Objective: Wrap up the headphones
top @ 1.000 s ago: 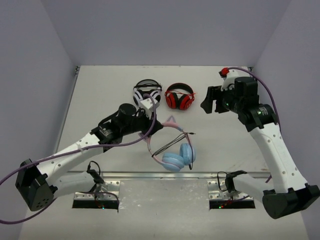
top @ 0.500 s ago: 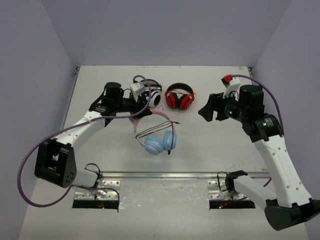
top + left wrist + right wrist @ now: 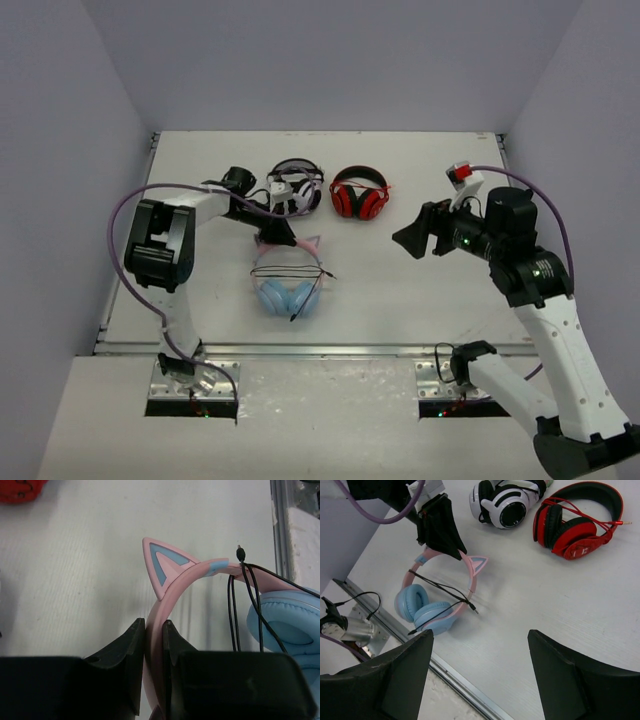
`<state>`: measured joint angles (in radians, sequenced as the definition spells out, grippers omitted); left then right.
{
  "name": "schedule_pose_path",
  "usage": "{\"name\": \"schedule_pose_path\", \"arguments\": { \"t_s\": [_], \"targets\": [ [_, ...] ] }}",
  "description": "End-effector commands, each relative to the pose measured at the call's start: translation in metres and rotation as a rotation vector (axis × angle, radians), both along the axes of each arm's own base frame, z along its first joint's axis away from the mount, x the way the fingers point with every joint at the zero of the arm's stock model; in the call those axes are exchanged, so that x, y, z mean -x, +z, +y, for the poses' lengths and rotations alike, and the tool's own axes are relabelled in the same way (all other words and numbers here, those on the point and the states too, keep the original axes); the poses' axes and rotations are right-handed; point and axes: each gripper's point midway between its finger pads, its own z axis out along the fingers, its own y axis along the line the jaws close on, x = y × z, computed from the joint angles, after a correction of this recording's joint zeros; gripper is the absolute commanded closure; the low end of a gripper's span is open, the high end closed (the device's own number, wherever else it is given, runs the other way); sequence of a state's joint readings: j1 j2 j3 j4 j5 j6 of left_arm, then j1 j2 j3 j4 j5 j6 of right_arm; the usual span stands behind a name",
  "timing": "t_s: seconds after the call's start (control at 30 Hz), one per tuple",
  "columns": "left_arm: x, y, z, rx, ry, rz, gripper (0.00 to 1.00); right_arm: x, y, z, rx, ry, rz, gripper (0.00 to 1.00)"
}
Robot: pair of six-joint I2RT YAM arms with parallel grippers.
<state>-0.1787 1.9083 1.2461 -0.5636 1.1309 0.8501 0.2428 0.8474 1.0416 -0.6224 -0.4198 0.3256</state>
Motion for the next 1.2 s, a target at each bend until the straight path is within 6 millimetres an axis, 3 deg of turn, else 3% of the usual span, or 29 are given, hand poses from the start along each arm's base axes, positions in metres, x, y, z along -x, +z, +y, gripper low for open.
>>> {"name": "schedule_pose_path", "arguments": {
  "t_s": [0.0,0.2,0.33,0.6,0.8,1.17],
  "targets": [
    [0.003,0.018,0.01,0.099,-0.058,-0.031,0.99,0.004,0.02,0.004,-0.007,0.018,-0.098,0.23],
    [-0.022,-0.002,0.029,0.0,0.014,-0.099,0.99,0.011,0.026,0.013,0.036,0.053,-0.14,0.23],
    [-0.035,-0.023,0.038,0.001,0.008,-0.052,0.99,0.013,0.027,0.016,0.064,0.059,-0.165,0.22],
    [-0.037,-0.029,0.04,0.02,0.005,0.05,0.94,0.014,0.028,0.011,0.089,0.038,-0.223,0.16],
    [-0.036,-0.044,0.034,-0.011,0.047,0.162,0.82,0.015,0.033,0.009,0.086,0.033,-0.248,0.14],
    [-0.023,-0.034,0.014,-0.02,-0.019,0.163,0.8,0.016,0.032,0.01,0.079,0.036,-0.266,0.12]
  ]
}}
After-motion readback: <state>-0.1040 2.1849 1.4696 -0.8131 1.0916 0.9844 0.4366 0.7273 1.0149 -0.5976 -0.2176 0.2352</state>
